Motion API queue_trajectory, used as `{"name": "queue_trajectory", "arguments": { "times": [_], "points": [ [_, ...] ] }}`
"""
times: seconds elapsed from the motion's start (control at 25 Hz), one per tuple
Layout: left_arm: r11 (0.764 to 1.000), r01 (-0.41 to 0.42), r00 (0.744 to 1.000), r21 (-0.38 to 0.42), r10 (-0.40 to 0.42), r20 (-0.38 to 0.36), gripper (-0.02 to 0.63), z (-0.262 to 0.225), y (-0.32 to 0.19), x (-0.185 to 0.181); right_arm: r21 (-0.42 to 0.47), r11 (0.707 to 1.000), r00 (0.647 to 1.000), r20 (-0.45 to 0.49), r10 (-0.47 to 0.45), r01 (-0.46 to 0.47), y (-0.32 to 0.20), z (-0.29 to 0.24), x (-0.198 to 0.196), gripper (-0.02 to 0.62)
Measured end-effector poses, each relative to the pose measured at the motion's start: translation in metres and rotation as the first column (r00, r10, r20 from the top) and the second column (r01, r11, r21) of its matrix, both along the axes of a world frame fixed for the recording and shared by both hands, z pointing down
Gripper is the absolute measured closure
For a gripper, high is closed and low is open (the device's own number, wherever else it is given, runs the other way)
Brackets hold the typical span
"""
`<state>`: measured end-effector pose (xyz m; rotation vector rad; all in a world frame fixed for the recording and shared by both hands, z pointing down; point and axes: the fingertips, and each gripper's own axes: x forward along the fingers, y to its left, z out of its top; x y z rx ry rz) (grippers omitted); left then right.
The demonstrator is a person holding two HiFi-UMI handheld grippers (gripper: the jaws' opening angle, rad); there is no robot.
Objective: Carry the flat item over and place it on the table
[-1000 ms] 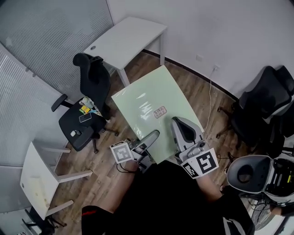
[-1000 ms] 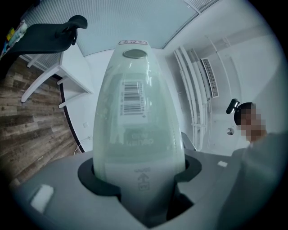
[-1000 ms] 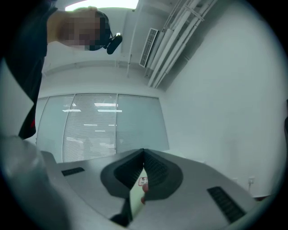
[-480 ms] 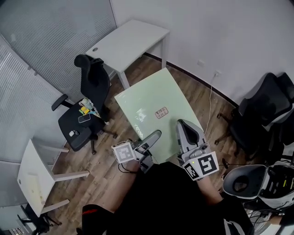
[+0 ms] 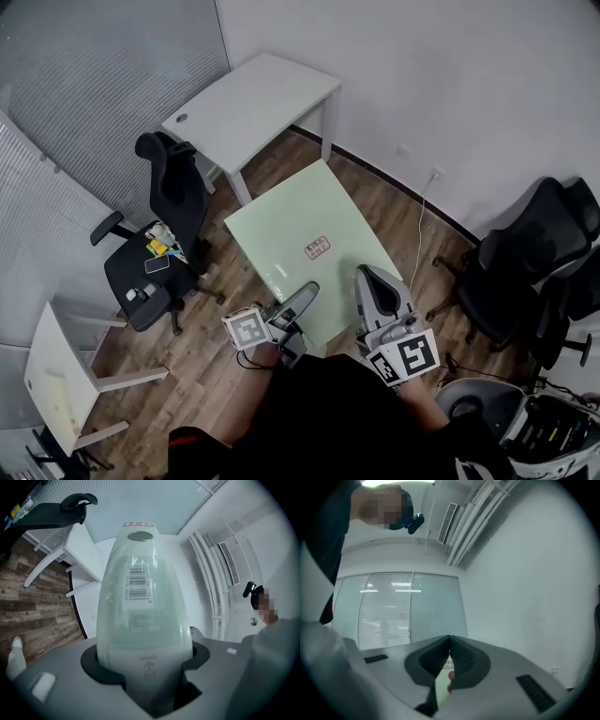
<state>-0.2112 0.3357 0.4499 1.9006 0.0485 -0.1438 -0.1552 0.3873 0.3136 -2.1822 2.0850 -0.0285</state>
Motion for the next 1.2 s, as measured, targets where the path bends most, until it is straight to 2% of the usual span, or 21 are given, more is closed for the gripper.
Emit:
{"name": "queue_trajectory", "arguments": {
  "times": [0.24, 0.32, 0.48, 0.64, 0.8, 1.04, 1.2],
  "points": [
    [1.000, 0.022, 1.000, 0.002, -0.022, 0.019, 0.301, 0.007, -0.035, 0.040, -0.029, 0.999, 1.000, 0.008, -0.014, 0.014, -0.035, 0.004, 0.044, 0.595],
    [1.000, 0.019, 1.000, -0.019, -0.019, 0.018, 0.301, 0.005, -0.045, 0.060, -0.025, 1.000, 1.000, 0.005, -0.015, 0.015, -0.046, 0.000, 0.062, 0.595],
    [1.000, 0.004, 1.000, 0.017, -0.005, 0.019, 0.299, 0.000, -0.077, 0.097, -0.005, 1.000, 1.000, 0.004, -0.004, 0.004, -0.070, -0.008, 0.100, 0.595],
    [1.000, 0.004, 0.999, -0.002, -0.004, 0.032, 0.301, -0.006, -0.109, 0.129, 0.004, 1.000, 1.000, 0.017, 0.013, -0.013, -0.097, -0.010, 0.134, 0.595],
    [1.000, 0.003, 0.999, -0.004, -0.003, 0.046, 0.299, -0.006, -0.147, 0.152, 0.017, 1.000, 1.000, -0.009, 0.020, -0.020, -0.129, -0.013, 0.153, 0.595],
    [1.000, 0.019, 1.000, 0.012, -0.019, 0.009, 0.299, -0.014, -0.180, 0.183, 0.011, 1.000, 1.000, 0.001, 0.024, -0.024, -0.162, -0.009, 0.180, 0.595],
    [0.998, 0.052, 0.999, -0.030, -0.051, 0.018, 0.300, -0.010, -0.193, 0.192, 0.005, 1.000, 1.000, 0.000, -0.024, 0.024, -0.184, -0.009, 0.184, 0.595]
  ]
}}
